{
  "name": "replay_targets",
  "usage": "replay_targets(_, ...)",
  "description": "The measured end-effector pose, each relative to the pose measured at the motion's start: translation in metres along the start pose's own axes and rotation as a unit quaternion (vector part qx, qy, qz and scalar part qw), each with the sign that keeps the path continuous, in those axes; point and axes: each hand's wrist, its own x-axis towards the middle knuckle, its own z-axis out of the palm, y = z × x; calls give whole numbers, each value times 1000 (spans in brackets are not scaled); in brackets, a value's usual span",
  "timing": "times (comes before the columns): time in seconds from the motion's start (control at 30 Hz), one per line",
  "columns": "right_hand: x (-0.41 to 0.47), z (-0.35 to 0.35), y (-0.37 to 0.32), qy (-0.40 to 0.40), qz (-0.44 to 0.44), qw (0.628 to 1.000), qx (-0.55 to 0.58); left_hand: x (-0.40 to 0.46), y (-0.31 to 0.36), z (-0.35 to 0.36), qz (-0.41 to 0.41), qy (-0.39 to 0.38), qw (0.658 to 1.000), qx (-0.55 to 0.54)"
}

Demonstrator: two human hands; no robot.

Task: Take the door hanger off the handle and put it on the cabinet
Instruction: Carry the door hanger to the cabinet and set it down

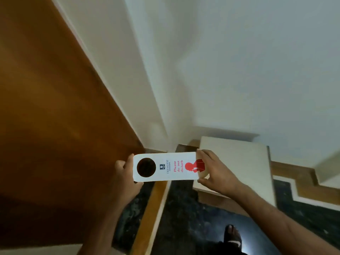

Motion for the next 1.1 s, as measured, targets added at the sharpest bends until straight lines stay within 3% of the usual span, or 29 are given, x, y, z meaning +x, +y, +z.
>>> replay_targets(0.13, 4, -35, 117, 18, 101, 994, -41, 53, 94, 87, 60, -84, 993, 58)
replay_targets(0.27, 18, -34, 214, -6, 198, 975, -102, 88, 146, 179, 84, -141, 982, 91)
replay_targets(0.37, 32, -16, 267, -32, 236, 965, -115, 110, 164, 236, 102, -175, 972, 123)
replay_targets(0.4, 38, 26, 312, -66, 272, 954, -106, 122, 156, 298, 101, -216, 959, 150)
replay_targets(0.47, 46, 70, 352, -107, 290, 945, -104, 138, 144, 354, 96, -259, 945, 174)
replay_targets(0.67, 77, 78, 380, -59, 288, 940, -175, 185, 149, 395, 179, -234, 939, 178)
replay_targets(0.9, 98, 156, 423, -80, 289, 938, -172, 206, 103, 474, 125, -321, 923, 173)
replay_targets(1.1, 108, 170, 422, -75, 308, 936, -150, 220, 97, 479, 172, -298, 898, 273)
